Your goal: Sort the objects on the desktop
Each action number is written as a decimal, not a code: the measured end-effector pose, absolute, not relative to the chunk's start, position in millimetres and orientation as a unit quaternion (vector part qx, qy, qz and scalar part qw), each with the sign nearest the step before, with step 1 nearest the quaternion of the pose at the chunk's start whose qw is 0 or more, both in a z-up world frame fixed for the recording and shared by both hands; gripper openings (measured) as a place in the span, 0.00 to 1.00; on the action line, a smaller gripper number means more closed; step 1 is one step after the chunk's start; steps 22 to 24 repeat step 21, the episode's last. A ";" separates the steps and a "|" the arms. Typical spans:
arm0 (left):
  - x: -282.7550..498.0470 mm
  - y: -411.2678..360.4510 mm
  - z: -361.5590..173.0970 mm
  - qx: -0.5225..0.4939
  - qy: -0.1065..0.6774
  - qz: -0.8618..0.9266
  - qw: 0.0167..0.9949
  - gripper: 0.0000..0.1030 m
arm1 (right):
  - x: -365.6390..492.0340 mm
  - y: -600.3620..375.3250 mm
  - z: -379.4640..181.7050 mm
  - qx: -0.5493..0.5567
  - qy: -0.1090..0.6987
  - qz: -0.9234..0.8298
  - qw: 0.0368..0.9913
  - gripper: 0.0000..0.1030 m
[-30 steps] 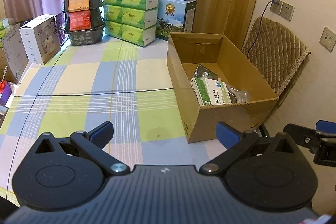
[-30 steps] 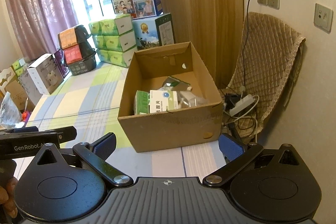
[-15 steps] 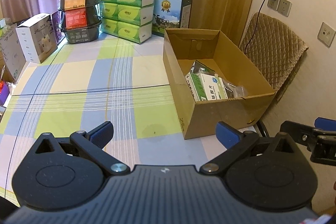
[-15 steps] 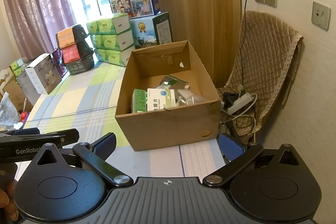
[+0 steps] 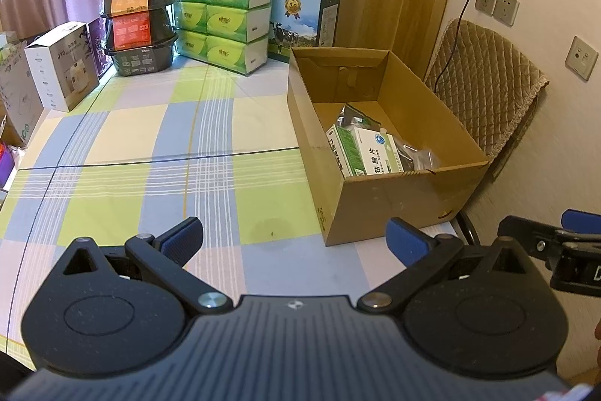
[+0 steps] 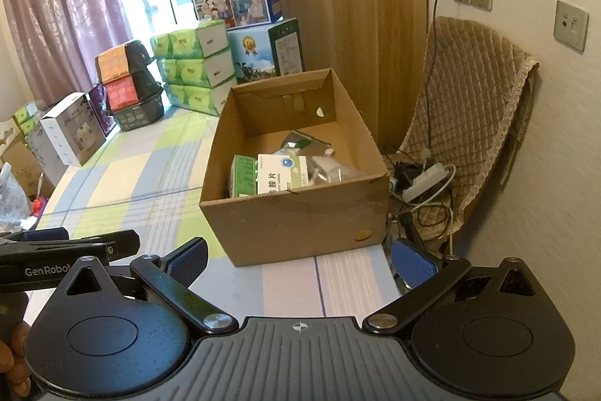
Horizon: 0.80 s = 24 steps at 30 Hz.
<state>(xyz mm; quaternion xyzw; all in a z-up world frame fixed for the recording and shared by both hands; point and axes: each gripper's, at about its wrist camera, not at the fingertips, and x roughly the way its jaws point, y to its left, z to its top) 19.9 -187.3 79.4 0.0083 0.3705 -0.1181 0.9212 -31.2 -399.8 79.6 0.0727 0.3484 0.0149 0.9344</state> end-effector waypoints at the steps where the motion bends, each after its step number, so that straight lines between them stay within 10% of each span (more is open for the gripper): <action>1: 19.6 -188.1 78.8 0.008 0.371 -0.118 0.921 0.99 | -31.2 -400.2 79.3 0.073 0.349 0.015 0.934 0.98; 24: 17.4 -191.8 80.6 0.011 0.366 -0.129 0.921 0.99 | -32.6 -401.8 77.8 0.072 0.350 0.013 0.934 0.98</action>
